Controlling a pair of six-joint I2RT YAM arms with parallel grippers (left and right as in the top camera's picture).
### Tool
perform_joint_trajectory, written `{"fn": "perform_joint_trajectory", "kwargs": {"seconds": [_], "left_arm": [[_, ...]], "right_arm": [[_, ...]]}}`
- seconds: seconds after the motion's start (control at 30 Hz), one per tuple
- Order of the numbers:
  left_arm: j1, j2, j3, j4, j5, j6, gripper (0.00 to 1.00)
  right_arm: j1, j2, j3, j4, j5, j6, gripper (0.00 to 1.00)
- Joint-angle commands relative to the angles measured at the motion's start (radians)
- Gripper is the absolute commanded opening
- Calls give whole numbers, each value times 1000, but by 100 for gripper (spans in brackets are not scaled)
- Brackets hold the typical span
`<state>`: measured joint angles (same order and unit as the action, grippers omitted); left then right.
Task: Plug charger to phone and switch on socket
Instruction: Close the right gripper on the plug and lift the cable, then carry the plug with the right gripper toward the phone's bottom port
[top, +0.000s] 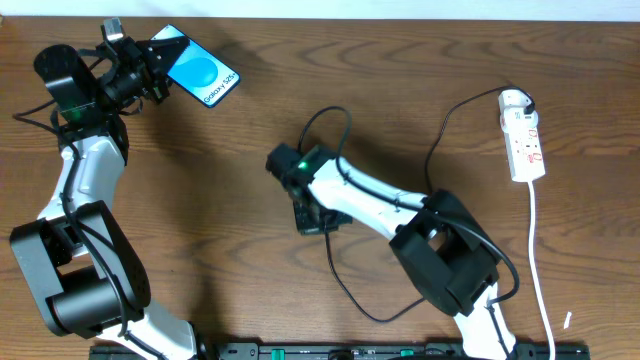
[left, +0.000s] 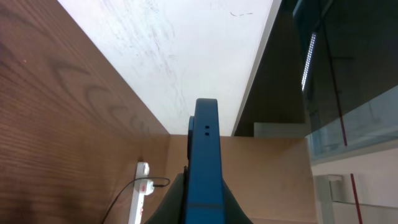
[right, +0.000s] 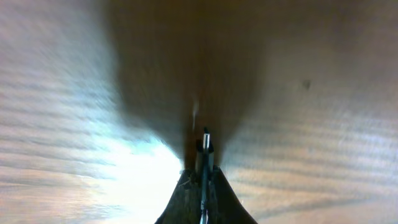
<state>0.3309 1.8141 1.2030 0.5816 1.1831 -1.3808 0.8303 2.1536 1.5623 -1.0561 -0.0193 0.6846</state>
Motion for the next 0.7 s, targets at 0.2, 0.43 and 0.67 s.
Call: {"fn": "perform_joint_trajectory", "kwargs": {"seconds": [0.2,0.43,0.67], "left_arm": [[0,-10,7,10,17,-3,8],[0,-10,7,10,12,-4,7],[0,-10,7,10,22,-3,7]], "right_arm": [[-188,23,206,167,-397,-246,1],[-274,23,230,333,-851,-420,1],[-308,23,230,470,-1065,-499,1]]}}
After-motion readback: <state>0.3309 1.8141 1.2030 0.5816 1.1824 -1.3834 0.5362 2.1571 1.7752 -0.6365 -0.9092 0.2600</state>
